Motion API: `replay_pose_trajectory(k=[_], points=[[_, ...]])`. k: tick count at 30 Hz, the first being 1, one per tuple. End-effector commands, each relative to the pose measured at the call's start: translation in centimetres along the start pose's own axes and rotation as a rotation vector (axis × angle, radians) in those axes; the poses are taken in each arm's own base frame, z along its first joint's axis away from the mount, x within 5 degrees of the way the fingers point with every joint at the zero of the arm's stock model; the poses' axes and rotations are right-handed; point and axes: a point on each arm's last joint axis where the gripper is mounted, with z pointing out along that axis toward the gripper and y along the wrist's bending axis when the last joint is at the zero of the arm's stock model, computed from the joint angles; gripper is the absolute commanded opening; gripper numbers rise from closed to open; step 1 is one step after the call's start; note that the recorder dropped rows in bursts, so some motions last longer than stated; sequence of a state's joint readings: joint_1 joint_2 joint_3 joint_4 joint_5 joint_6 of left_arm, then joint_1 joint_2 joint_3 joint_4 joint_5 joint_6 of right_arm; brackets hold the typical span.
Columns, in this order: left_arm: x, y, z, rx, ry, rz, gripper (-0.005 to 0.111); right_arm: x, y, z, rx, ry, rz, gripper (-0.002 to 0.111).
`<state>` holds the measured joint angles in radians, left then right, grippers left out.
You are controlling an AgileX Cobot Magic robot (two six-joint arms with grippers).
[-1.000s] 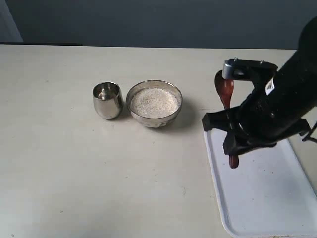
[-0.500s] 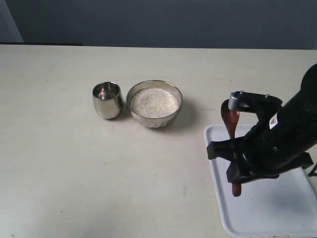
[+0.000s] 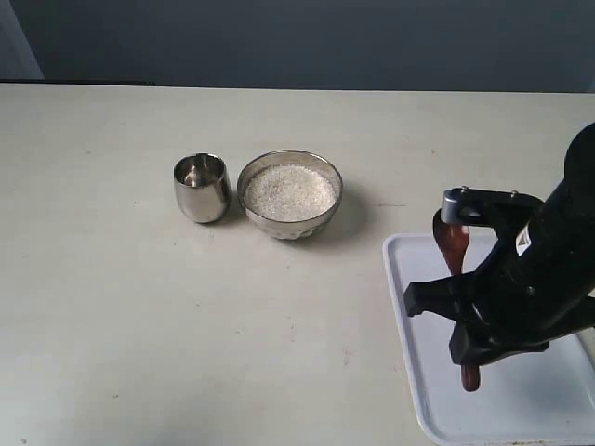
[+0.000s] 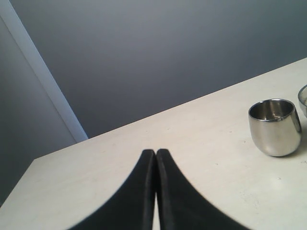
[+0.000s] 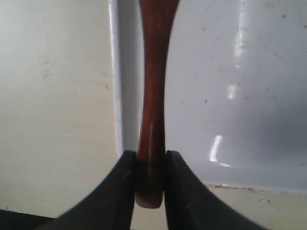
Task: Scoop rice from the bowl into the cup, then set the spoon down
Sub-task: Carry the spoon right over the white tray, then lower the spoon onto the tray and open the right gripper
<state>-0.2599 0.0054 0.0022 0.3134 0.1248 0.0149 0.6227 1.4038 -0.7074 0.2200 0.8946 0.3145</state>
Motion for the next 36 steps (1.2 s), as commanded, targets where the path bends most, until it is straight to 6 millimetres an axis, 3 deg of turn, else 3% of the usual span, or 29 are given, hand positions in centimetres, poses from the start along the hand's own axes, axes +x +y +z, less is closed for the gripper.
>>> replay_pose_trajectory(k=[1,12,36], points=[[-0.1,0.0,-0.1,-0.003,-0.011,-0.009,0.000,-0.1,-0.3,0.9,0.029,0.044,0.010,-0.001],[-0.1,0.0,-0.1,-0.003,-0.011,-0.009,0.000,-1.4,-0.5,4.6,0.072,0.113,0.003,-0.001],[-0.1,0.0,-0.1,-0.003,-0.011,-0.007,0.000,-1.5,-0.6,4.6,0.085,0.109,-0.005,-0.001]])
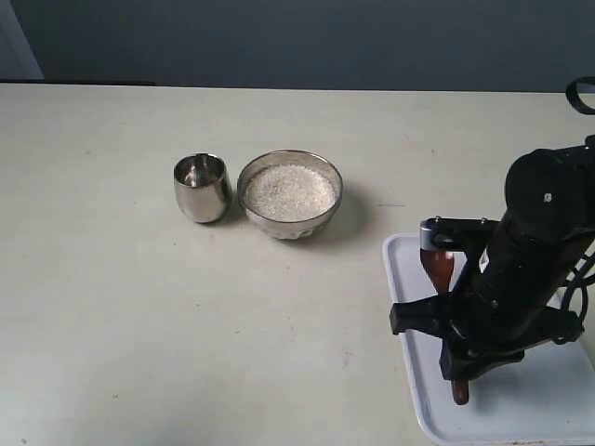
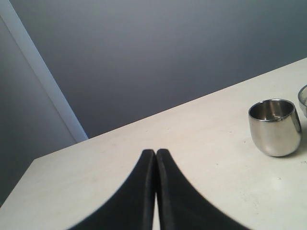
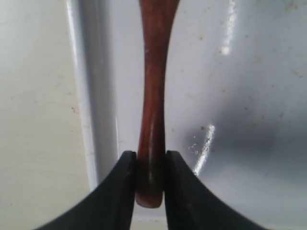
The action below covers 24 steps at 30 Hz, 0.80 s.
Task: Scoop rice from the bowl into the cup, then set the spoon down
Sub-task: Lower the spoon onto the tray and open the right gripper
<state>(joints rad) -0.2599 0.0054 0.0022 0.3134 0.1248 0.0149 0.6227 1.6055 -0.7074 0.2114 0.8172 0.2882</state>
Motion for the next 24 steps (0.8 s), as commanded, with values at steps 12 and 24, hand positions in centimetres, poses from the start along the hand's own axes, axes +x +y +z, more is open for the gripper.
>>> replay_pose_trajectory(k=[12,24], points=[[-0.1,0.0,-0.1,-0.003,-0.011,-0.009,0.000,-0.3,-1.1,-0.1,0.033,0.000,0.006,-0.001],[-0.1,0.0,-0.1,-0.003,-0.011,-0.009,0.000,-0.9,-1.4,-0.3,-0.105,-0.006,0.023,-0.001]])
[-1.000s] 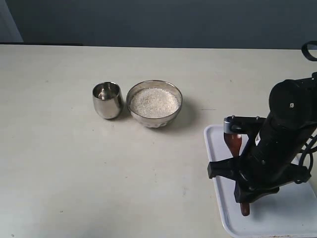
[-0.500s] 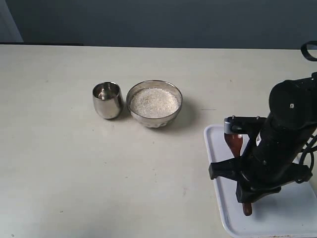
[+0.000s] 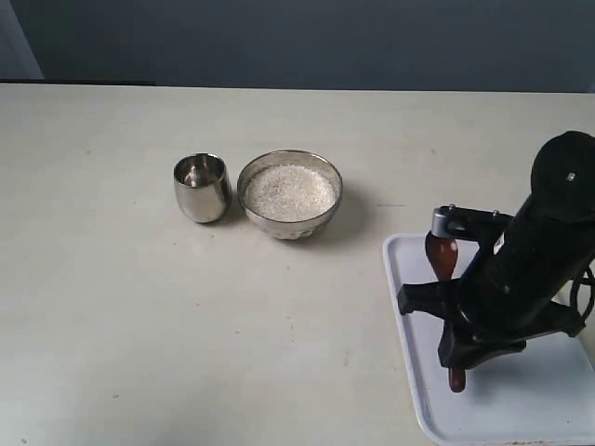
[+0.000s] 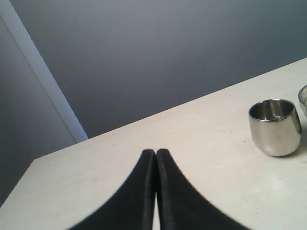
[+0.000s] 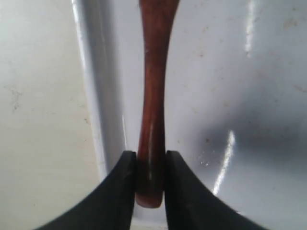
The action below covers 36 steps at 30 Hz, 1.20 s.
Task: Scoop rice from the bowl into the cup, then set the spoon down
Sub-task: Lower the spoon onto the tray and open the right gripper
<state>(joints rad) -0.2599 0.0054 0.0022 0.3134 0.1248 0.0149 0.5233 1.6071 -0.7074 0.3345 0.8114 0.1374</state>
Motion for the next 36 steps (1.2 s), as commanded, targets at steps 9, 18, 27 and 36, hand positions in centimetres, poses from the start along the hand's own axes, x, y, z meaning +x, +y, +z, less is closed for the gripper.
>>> replay_pose_trajectory(k=[9,18,27,36], points=[[-0.1,0.0,-0.1,-0.003,-0.011,-0.009,0.000,0.4,-0.2,0.0,0.006,0.036,-0.015,-0.001],[-0.1,0.0,-0.1,-0.003,-0.011,-0.009,0.000,0.2,-0.7,1.1,0.054,0.090,-0.013,-0.001],[-0.1,0.0,-0.1,-0.003,-0.011,-0.009,0.000,0.3,-0.7,1.1,0.054,0.095,-0.013,-0.001],[-0.1,0.0,-0.1,-0.003,-0.011,-0.009,0.000,0.3,-0.8,1.1,0.054,0.095,-0.009,-0.001]])
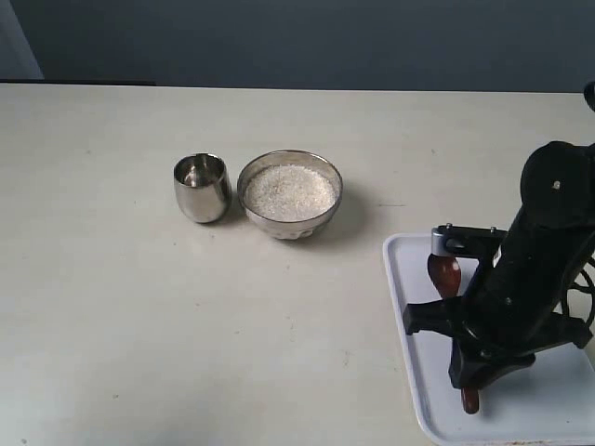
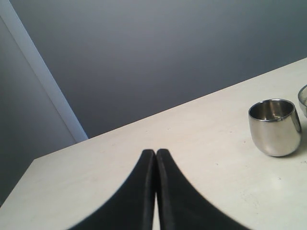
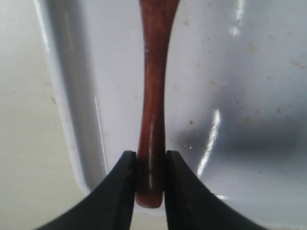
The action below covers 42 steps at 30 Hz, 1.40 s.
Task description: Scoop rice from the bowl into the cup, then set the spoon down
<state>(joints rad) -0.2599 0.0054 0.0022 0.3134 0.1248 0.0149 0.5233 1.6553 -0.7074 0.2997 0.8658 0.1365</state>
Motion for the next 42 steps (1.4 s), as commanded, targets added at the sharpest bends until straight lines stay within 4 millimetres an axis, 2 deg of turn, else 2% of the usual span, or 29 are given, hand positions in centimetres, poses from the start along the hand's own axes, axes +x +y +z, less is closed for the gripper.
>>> replay_pose_trajectory(k=[1,5,9,11,23,27,33,37,39,42], points=[[-0.1,0.0,-0.1,-0.003,-0.011,-0.009,0.000,0.0,-0.3,0.1,0.007,0.001,0.005,-0.001],[-0.1,0.0,-0.1,-0.003,-0.011,-0.009,0.000,0.0,-0.6,0.0,0.040,-0.002,0.022,0.003],[-0.1,0.0,-0.1,-0.003,-0.011,-0.009,0.000,0.1,-0.7,0.0,0.058,0.008,0.026,0.025],[-0.1,0.0,-0.1,-0.003,-0.011,-0.009,0.000,0.1,-0.8,0.0,0.064,0.012,0.021,0.030],[-0.1,0.0,-0.1,-0.003,-0.011,-0.009,0.000,0.1,-0.8,-0.1,0.073,0.006,0.024,0.032],[-0.1,0.0,-0.1,-0.003,-0.011,-0.009,0.000,0.3,-0.9,-0.9,0.075,-0.038,0.008,0.032],[-0.1,0.0,-0.1,-0.003,-0.011,-0.009,0.000,1.1,-0.8,-3.7,0.070,-0.173,-0.017,0.032],[-0.1,0.0,-0.1,-0.003,-0.011,-0.009,0.000,2.8,-1.1,-7.0,0.070,-0.327,-0.055,0.030],[-0.1,0.0,-0.1,-0.003,-0.011,-0.009,0.000,3.9,-1.2,-8.7,0.058,-0.415,-0.076,0.022],[-0.1,0.0,-0.1,-0.003,-0.011,-0.009,0.000,6.2,-1.6,-11.6,0.037,-0.591,-0.115,-0.001]])
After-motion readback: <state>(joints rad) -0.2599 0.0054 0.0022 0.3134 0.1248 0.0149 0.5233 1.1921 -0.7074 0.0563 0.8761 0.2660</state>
